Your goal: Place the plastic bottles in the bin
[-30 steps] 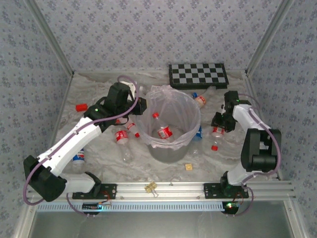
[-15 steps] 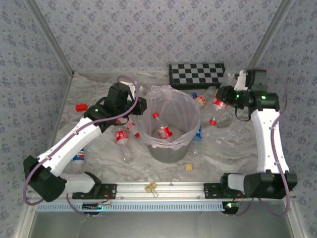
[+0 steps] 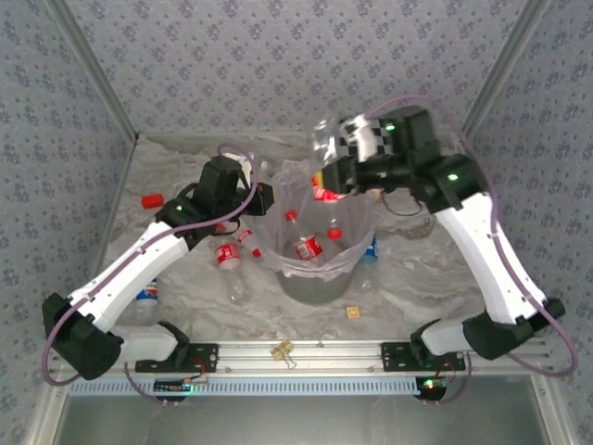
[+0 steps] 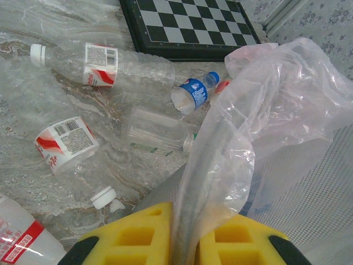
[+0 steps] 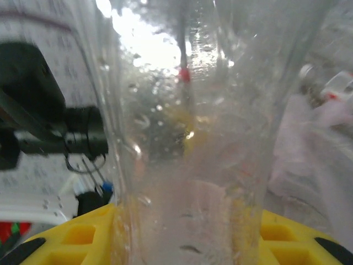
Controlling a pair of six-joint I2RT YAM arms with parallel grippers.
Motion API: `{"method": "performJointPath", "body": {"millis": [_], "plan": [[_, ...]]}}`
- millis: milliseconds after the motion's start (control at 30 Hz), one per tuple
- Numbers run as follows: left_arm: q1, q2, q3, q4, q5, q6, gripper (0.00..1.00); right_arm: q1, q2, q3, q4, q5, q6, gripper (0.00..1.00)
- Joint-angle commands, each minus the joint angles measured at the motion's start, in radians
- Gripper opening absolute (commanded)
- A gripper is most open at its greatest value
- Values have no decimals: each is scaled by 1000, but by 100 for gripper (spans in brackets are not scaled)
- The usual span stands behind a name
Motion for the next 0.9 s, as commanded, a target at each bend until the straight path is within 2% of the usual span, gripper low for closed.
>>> {"method": "performJointPath", "body": {"millis": [0, 167, 367, 467, 600, 700, 767, 867], "plan": [[-1, -6, -23, -47, -35, 15, 9, 114, 58, -8, -118, 194, -146, 36], [6, -7, -17, -62, -46, 15, 9, 166, 114, -84, -149, 284, -164, 27], [12, -7, -21, -56, -58, 7, 8, 197, 170, -164, -180, 384, -179, 28], [12, -3, -20, -56, -55, 5, 8, 198, 204, -202, -167, 422, -158, 31], [12, 0, -24, -56, -53, 2, 8, 201, 257, -222, -154, 442, -138, 45], [12, -2, -25, -57, -52, 1, 8, 205, 280, -234, -141, 444, -134, 65], [12, -2, -28, -60, -51, 2, 8, 206, 284, -241, -124, 448, -136, 74], [12, -5, -36, -60, -49, -1, 8, 208, 281, -236, -118, 459, -137, 83]]}}
